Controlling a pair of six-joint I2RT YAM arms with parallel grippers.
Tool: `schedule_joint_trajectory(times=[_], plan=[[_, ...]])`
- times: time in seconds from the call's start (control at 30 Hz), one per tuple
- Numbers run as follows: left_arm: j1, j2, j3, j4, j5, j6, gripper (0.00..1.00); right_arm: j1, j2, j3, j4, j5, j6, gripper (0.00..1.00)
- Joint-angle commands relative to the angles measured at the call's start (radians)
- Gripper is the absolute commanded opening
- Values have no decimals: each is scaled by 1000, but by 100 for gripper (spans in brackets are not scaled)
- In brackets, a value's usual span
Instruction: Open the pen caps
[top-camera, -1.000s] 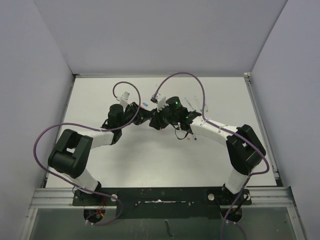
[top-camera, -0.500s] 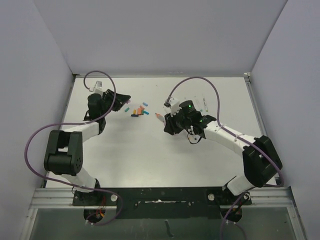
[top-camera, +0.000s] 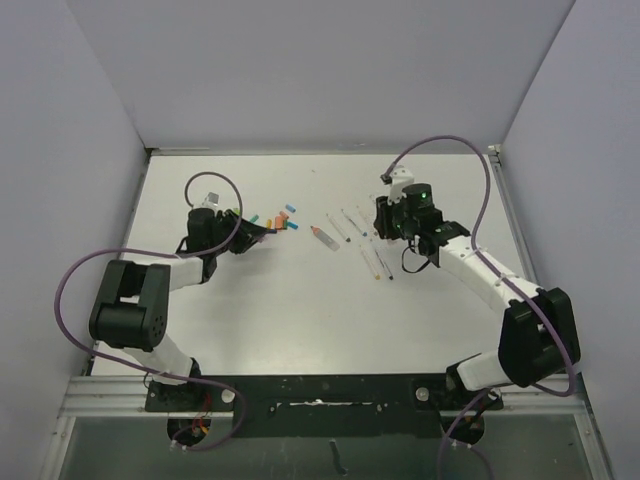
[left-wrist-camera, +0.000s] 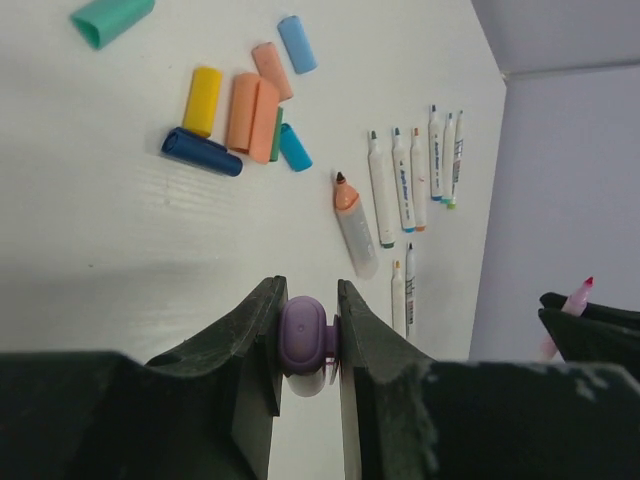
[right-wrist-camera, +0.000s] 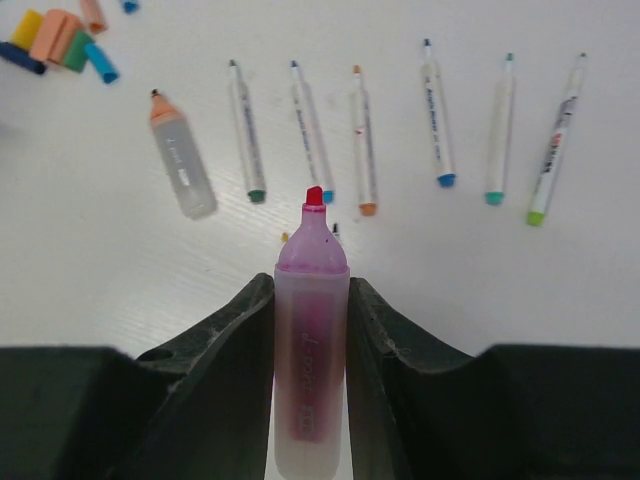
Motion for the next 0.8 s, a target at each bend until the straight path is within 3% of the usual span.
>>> schedule_joint_trajectory(times=[0.0,0.27,0.47,0.77], plan=[[-2,34,-1,-12,24,34,0,-63,-6,-5,57,64,-1,0],[0,96,-6,-15,0,29,0,-137,44,-22,58,50,2,0],[4,132,-2,-1,-3,16,12,-157,103,-21,46,24,11,0],[24,155,0,1,12,9,19,-168,195,-19,61,30,10,0]])
